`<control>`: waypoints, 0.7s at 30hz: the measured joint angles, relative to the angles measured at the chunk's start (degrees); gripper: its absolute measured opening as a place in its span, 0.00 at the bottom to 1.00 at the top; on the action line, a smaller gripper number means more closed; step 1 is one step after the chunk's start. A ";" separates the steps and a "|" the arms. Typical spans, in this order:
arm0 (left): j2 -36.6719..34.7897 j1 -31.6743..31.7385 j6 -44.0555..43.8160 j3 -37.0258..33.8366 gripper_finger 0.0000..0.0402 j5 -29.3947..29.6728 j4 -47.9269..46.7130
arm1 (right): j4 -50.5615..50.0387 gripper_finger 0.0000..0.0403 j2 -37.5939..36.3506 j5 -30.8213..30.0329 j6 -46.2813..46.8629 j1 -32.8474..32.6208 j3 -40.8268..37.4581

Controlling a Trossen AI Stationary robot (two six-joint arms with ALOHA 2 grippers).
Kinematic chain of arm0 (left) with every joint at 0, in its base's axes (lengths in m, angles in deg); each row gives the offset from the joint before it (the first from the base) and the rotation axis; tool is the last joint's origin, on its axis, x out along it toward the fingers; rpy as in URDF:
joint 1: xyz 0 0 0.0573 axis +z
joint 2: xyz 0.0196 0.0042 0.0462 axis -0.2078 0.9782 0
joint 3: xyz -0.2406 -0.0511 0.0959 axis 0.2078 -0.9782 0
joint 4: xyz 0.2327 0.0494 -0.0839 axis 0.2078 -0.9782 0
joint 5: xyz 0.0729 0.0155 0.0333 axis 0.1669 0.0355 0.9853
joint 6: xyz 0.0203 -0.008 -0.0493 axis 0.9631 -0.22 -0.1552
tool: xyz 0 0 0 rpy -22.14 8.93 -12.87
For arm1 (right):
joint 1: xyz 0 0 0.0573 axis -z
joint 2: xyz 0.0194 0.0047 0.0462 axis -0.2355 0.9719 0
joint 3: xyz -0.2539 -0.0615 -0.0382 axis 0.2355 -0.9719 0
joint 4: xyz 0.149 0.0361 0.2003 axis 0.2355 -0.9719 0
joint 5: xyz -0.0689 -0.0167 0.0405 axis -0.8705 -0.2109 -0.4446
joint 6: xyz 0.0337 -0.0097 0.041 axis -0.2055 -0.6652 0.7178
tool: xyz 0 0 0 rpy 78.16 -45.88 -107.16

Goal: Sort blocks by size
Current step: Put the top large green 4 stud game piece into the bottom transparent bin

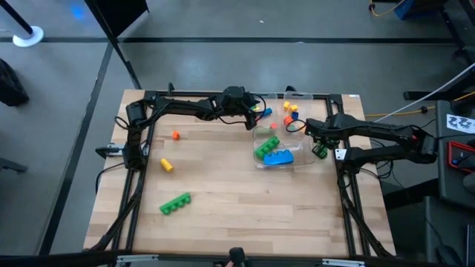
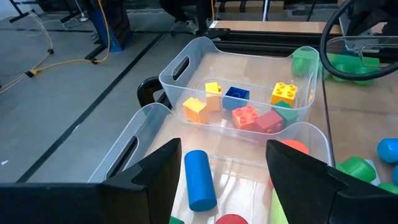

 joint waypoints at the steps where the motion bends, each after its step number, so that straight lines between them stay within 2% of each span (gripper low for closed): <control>1: 0.00 0.00 0.00 0.00 0.55 0.00 0.00 | 0.01 0.04 -0.34 -0.04 -0.03 0.00 -0.03; 8: 0.00 0.00 0.00 0.00 0.55 0.00 -0.02 | 0.12 0.03 -2.95 -0.94 -3.87 -0.02 2.31; 16: 0.00 -0.02 -0.02 0.00 0.55 0.00 -0.07 | -0.19 0.01 -3.88 5.01 -9.51 -0.02 4.46; 21: 0.00 -0.02 -0.08 0.00 0.55 0.00 -0.08 | -2.29 0.01 -3.25 5.57 -9.67 -0.04 4.46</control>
